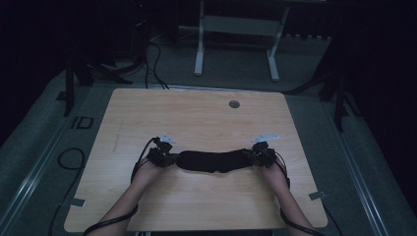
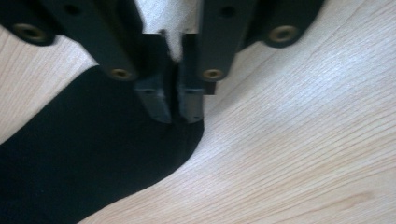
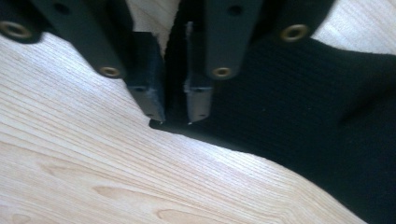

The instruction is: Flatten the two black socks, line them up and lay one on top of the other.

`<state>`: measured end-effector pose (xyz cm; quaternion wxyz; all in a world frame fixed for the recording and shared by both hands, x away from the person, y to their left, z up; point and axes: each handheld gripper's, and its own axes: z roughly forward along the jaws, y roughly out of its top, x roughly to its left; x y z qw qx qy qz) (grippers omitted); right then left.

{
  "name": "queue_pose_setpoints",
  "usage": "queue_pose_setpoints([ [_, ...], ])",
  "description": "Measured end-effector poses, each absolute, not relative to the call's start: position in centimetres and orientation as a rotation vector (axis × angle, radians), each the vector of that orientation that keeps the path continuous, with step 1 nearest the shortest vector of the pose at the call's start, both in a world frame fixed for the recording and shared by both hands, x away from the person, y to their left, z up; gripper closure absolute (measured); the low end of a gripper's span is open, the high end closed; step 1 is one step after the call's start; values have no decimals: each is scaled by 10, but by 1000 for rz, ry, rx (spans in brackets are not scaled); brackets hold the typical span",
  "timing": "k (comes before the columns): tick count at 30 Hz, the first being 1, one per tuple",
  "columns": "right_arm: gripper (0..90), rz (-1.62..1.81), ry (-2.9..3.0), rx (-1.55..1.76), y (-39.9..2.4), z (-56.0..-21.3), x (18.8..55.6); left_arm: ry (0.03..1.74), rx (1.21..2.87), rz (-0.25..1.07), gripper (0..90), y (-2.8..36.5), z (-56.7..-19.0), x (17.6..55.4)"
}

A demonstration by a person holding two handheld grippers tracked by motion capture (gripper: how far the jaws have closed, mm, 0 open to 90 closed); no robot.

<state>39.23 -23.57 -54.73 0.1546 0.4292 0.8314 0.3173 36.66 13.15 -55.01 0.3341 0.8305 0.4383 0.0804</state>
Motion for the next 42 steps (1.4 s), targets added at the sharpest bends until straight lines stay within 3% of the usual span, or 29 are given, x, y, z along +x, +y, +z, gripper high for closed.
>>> queue_pose_setpoints([
  [2,632,908,2382,1231,-236,-546,393,1138,2162,201,641,133,-549,366],
  [4,534,938,2381,1231,-238,-542,392,1120,2138,161,583,137,-547,365],
  [7,443,983,2382,1219,-240,-534,391,1114,2149,216,430,137,-541,360],
  [15,237,1043,2395,1137,-236,-515,382,1083,2075,312,216,141,-526,344],
  [17,149,1090,2415,1130,-235,-513,379,1082,2070,323,154,142,-525,339],
  [21,120,1104,2438,1095,-233,-513,376,1077,2050,342,79,145,-526,330],
  [26,120,1070,2438,1073,-235,-518,370,1085,2044,361,43,151,-530,324],
  [42,129,1056,2363,1140,-274,-531,362,1159,2004,363,43,183,-549,300],
])
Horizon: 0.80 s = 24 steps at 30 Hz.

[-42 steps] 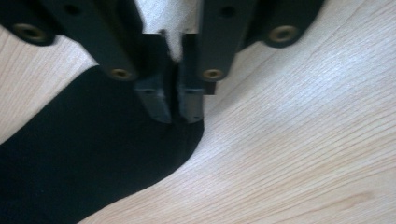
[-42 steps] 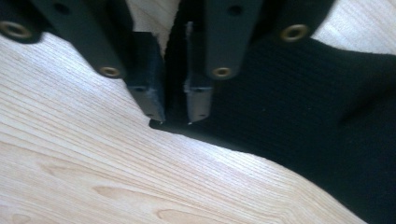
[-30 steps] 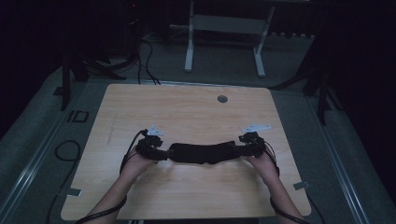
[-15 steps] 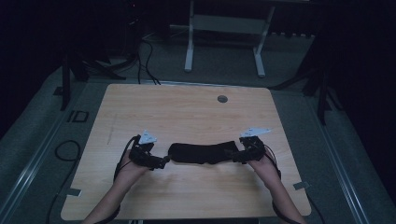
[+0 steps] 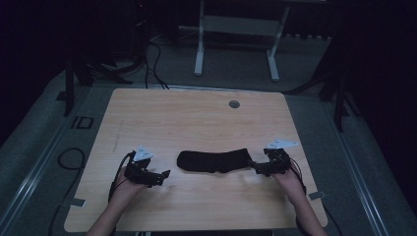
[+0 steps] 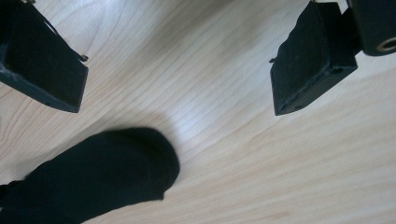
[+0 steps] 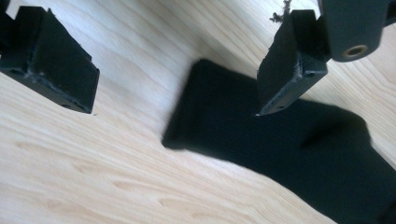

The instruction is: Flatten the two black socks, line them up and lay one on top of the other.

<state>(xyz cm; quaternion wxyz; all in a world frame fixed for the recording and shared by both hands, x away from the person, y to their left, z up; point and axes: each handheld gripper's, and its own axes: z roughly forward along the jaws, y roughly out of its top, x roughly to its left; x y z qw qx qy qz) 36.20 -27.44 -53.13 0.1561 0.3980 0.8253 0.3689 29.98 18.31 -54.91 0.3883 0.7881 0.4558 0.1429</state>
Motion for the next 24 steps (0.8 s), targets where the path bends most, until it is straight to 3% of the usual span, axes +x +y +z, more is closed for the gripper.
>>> queue_pose_setpoints([
  [24,134,1042,2287,1256,-322,-543,338,1282,1932,387,43,233,-564,263],
])
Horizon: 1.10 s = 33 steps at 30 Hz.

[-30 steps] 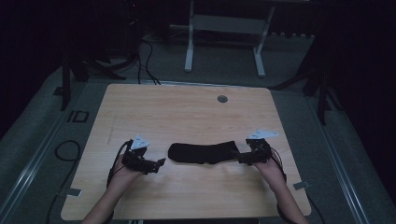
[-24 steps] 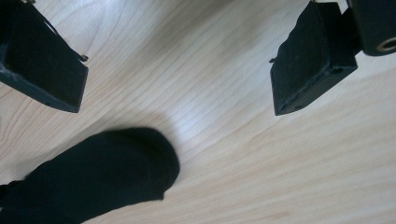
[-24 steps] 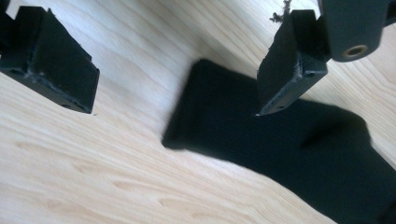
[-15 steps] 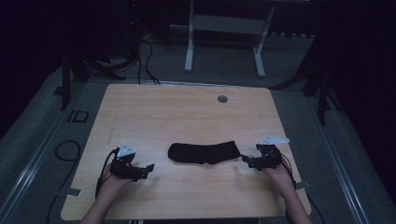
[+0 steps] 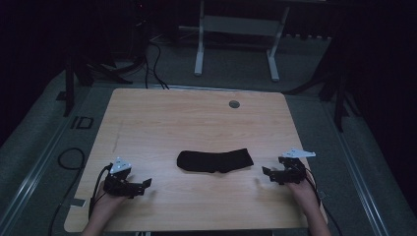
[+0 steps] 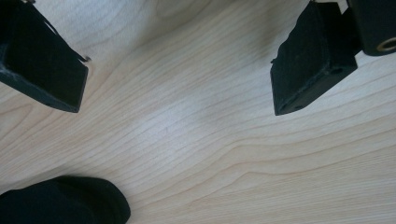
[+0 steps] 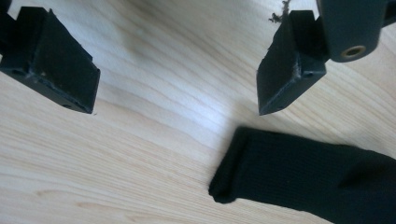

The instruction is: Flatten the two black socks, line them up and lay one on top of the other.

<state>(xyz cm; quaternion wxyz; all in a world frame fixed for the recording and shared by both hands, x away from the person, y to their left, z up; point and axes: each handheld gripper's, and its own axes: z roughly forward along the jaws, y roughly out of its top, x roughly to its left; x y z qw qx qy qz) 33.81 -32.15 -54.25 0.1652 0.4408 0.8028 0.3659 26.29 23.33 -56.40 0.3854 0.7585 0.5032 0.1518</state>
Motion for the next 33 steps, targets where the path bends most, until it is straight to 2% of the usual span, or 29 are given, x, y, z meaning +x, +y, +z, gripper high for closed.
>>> queue_pose_setpoints([
  [15,134,1047,2206,1346,-352,-544,314,1344,1888,439,43,258,-567,239],
  [33,136,1034,2054,1388,-370,-551,294,1385,1741,548,44,284,-567,216],
])
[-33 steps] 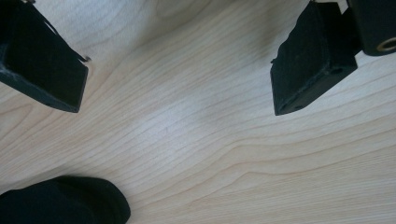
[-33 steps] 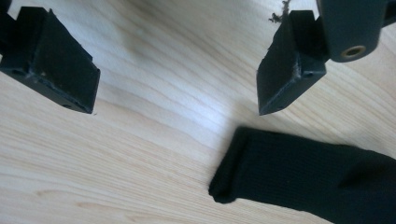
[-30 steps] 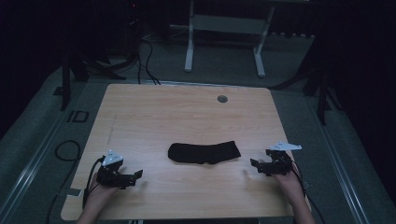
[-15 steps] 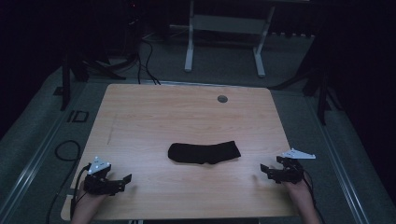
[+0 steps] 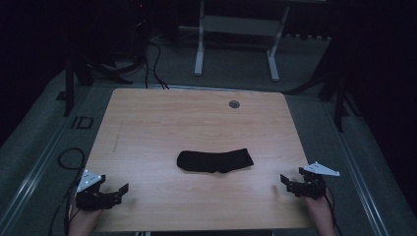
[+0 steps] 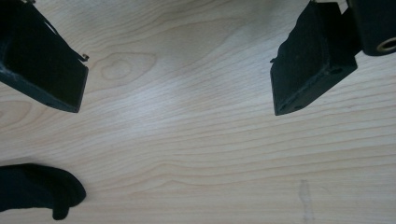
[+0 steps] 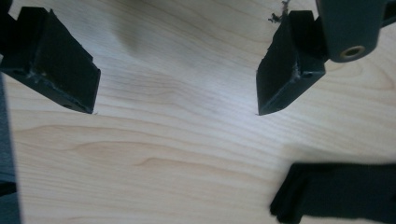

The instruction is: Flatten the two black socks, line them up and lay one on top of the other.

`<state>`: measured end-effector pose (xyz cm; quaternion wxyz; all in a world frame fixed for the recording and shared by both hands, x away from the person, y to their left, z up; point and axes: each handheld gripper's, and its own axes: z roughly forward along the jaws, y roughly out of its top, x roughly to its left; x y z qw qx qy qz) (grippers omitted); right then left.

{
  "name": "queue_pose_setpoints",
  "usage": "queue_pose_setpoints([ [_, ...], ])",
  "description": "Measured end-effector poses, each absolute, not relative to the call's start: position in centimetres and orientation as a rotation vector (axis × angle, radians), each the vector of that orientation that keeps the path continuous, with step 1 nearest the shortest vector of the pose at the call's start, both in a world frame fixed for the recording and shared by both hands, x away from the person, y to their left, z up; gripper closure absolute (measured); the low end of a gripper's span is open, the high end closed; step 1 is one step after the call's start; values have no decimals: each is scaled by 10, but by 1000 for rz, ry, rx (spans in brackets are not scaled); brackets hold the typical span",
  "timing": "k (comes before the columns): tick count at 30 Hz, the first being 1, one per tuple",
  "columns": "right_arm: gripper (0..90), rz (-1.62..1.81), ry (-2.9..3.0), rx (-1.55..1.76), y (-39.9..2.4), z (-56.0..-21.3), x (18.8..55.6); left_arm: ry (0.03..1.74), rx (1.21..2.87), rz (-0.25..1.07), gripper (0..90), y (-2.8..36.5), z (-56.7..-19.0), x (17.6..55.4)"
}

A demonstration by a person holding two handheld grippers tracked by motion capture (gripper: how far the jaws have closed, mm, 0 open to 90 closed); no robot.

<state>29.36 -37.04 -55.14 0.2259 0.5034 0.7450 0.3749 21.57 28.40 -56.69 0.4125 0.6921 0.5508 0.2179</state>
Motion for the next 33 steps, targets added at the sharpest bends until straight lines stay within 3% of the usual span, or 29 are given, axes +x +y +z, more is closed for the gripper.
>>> queue_pose_setpoints([
  [17,140,1015,1798,1449,-382,-555,284,1455,1726,777,44,277,-570,215],
  [33,140,956,1809,1444,-378,-558,288,1463,1724,796,45,272,-569,219],
])
